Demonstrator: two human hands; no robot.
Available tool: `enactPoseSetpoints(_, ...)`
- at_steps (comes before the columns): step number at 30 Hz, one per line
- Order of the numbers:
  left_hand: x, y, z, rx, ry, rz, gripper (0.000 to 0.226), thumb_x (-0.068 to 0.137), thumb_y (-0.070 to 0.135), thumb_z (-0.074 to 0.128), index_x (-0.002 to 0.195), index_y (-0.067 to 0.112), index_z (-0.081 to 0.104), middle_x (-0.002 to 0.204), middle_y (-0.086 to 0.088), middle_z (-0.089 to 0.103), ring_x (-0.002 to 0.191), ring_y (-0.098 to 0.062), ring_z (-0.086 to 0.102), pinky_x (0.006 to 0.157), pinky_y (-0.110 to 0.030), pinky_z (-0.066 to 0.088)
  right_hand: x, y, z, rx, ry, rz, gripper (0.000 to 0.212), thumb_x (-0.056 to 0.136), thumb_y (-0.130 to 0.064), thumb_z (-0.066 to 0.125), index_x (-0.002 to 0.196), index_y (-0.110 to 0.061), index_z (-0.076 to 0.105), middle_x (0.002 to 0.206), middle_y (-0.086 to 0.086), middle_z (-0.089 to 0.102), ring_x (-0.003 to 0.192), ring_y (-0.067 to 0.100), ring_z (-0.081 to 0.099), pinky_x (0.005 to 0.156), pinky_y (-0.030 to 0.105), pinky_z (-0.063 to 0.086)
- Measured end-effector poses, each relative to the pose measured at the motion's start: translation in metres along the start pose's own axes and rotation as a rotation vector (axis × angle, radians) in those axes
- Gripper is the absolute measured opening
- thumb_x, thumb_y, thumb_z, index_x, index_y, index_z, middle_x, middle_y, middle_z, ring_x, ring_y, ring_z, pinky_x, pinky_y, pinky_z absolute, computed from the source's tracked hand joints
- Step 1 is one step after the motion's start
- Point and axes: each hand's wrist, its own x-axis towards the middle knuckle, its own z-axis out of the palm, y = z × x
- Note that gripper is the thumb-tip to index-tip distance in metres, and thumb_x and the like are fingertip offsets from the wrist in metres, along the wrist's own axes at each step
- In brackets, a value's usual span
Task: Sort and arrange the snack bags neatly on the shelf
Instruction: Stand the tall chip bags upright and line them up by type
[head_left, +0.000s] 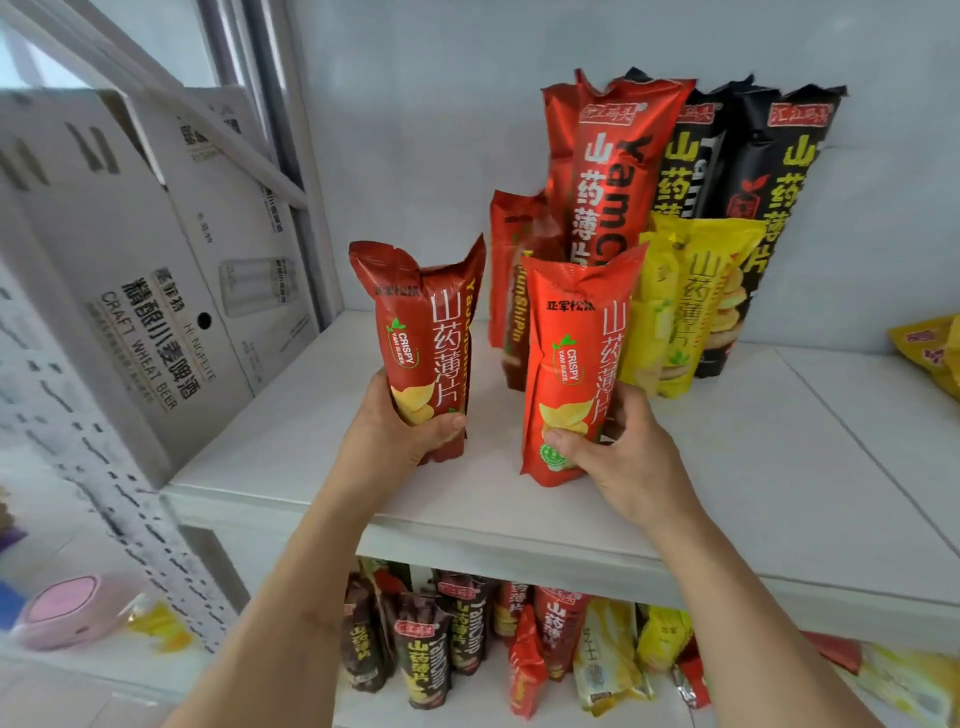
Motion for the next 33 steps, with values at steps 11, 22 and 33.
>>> enactPoseSetpoints(11, 0.025, -0.039, -0.111, -0.031, 0.109, -0.023, 0.085, 0.070, 0.023, 0.089, 0.137, 0.026, 0.038, 0.110, 0.003, 0.066, 0.092, -0.016, 0.068, 0.064, -0.030, 0.057, 0.043, -0.057, 0.134, 0.055, -0.072, -0.026, 0.075, 0.076, -0.041, 0.082, 0.139, -0.028, 0.045, 0.124, -0.013, 0.059, 0.111, 0.005, 0.058, 0.095, 0.029, 0.049)
enactPoseSetpoints(22, 0.055, -0.053, -0.140, -0.051, 0.135, 0.012, 0.078, 0.074, 0.010, 0.086, 0.130, 0.033, 0.037, 0.090, 0.015, 0.066, 0.062, 0.008, 0.066, 0.055, -0.017, 0.055, 0.087, -0.076, 0.206, 0.180, -0.147, 0.058, 0.078, 0.077, -0.037, 0.082, 0.143, -0.026, 0.040, 0.128, -0.007, 0.056, 0.110, 0.014, 0.059, 0.096, 0.036, 0.053)
enactPoseSetpoints(33, 0.058, -0.071, -0.142, 0.085, 0.210, -0.107, 0.090, 0.070, 0.051, 0.083, 0.141, 0.030, 0.033, 0.129, 0.010, 0.062, 0.114, -0.013, 0.062, 0.097, -0.039, 0.052, 0.092, -0.074, 0.210, 0.030, -0.161, 0.127, 0.099, 0.076, -0.050, 0.078, 0.154, -0.022, 0.024, 0.152, 0.005, 0.043, 0.135, 0.022, 0.047, 0.108, 0.038, 0.042)
